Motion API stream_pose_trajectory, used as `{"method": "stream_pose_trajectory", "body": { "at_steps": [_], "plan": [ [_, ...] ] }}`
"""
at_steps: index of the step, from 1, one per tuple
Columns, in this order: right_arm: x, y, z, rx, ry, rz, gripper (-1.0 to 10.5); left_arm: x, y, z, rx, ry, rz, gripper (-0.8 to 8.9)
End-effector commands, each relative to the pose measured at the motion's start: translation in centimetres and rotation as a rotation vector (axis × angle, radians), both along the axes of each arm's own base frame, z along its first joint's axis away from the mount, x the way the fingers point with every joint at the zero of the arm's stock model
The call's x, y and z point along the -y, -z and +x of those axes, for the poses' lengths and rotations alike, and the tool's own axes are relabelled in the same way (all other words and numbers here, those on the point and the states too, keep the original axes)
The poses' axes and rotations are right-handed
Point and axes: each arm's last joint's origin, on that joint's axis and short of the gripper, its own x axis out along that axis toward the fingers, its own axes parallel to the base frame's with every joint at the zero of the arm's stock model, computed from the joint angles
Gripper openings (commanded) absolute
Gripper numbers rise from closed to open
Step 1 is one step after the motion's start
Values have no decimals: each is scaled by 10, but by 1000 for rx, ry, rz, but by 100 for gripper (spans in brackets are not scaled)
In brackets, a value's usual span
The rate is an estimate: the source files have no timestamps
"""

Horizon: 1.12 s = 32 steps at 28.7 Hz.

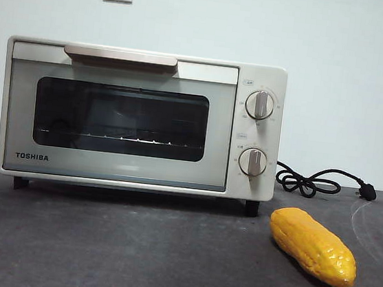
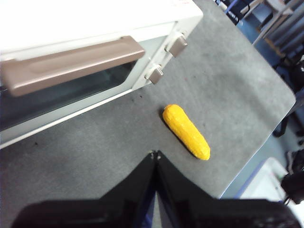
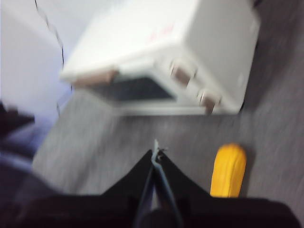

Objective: Take the corn from the table,put the corn in the oven

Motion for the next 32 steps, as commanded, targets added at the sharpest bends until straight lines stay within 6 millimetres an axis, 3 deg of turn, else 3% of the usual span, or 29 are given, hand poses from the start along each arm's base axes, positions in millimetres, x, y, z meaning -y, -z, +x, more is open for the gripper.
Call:
{"method": "stream_pose_trajectory", "body": {
  "at_steps": [1,5,8,14,18,22,32],
  "plan": [
    [-9,-4,6,-6,-106,-97,3,7,-3,0,25,19,34,-5],
    [-27,-3,18,-86,-160,-192,32,15,-1,-1,29,23,67,-6],
    [-44,2,27,-121,-160,-293,138,18,1,-1,24,15,92,-5],
    [-78,24,39,-186,-177,-501,175,21,3,0,12,16,108,-5],
    [-95,40,46,-227,-168,-611,388,21,3,1,11,17,109,-5],
    [-107,55,55,-265,-158,-654,517,21,3,1,10,17,109,-5],
    [-128,100,86,-353,-163,-720,534,21,3,1,10,16,109,-5]
  ]
}}
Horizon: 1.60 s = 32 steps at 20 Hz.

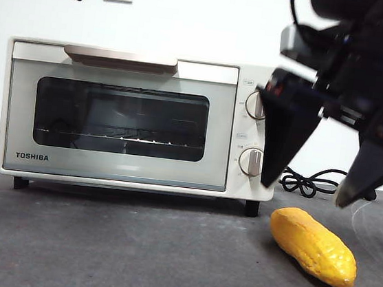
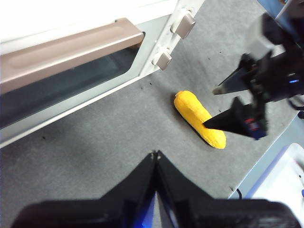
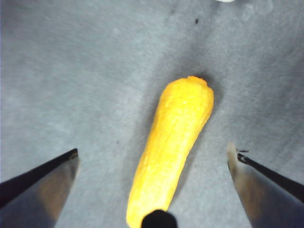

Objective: Take the corn from the table,put the corn in the oven

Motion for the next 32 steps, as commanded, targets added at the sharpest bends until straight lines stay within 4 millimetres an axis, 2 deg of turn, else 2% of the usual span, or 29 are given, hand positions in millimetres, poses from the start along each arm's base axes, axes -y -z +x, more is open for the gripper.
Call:
{"method": "stream_pose_trajectory", "body": {
  "at_steps": [1,4,5,10,12,14,17,23,26,32],
  "plan": [
    [-4,12,5,-36,8,-21,532,1,0,0,6,9,6,-5],
    [-7,28,9,-89,9,-55,529,1,0,0,6,9,6,-5],
    [-7,31,10,-104,16,-61,496,1,0,0,6,9,6,-5],
    [-9,33,10,-114,17,-64,73,0,0,0,5,6,9,-5],
    [-9,33,9,-122,16,-70,-14,0,0,1,10,-8,20,-5],
    [-12,31,5,-129,-1,-76,-12,0,0,1,19,-14,22,-5],
    [-20,17,-7,-99,-46,-54,-12,1,0,8,62,-67,47,-5],
    [-35,-35,-51,39,-130,108,-12,12,6,32,108,-71,26,-5],
    [-32,-59,-71,99,-160,193,-12,18,12,46,135,-102,37,-5],
    [-19,-81,-86,166,-155,282,-12,21,13,59,203,-161,45,-5]
  ]
}}
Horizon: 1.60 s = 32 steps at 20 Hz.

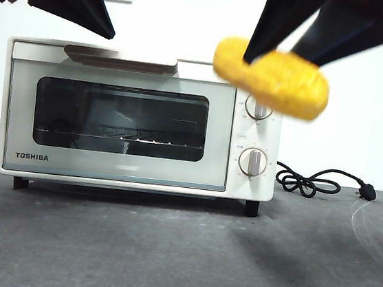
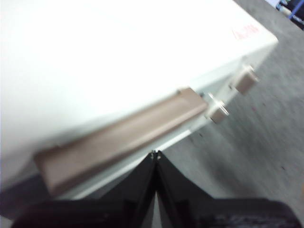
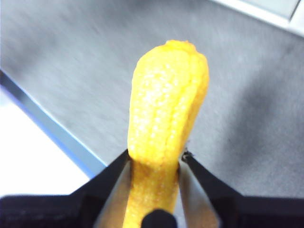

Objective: Take the corn from the table,put the corn in the oven

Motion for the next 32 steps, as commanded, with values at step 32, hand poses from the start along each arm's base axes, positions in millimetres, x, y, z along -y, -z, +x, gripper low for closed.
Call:
{"method": "stream_pose_trajectory", "body": {
  "at_steps": [32],
  "plan": [
    [15,-20,-13,47,29,92,-12,0,32,12,-146,-37,174,-5]
  ]
}}
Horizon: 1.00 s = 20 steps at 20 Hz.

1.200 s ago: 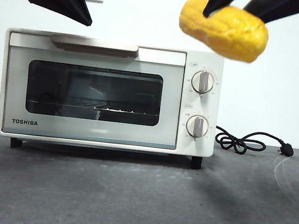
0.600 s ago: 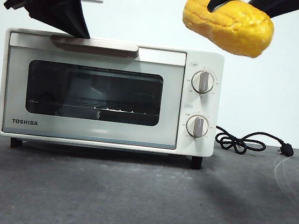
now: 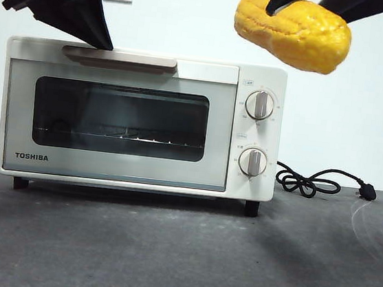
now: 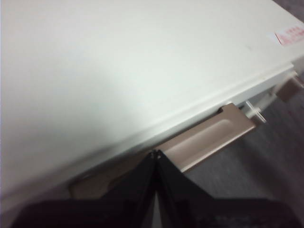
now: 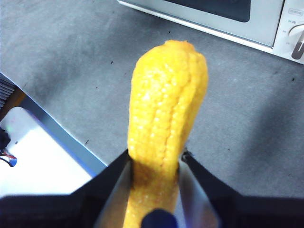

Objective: Take the corn from the table,put the corn in the oven

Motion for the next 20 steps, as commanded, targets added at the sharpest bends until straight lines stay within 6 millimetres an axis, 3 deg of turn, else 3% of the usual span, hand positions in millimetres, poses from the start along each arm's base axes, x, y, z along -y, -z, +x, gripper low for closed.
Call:
{"method": "stream_pose_trajectory", "body": {
  "at_steps": [1,13,20],
  "plan": [
    [-1,-2,0,3,6,9,-12,-3,25,-6,-163,2,84,-5],
    [-1,-17,1,36,1,42,-12,-5,40,-26,-398,34,192,-5],
    [-1,-32,1,81,-15,68,-12,3,44,-45,-540,147,192,-5]
  ]
}}
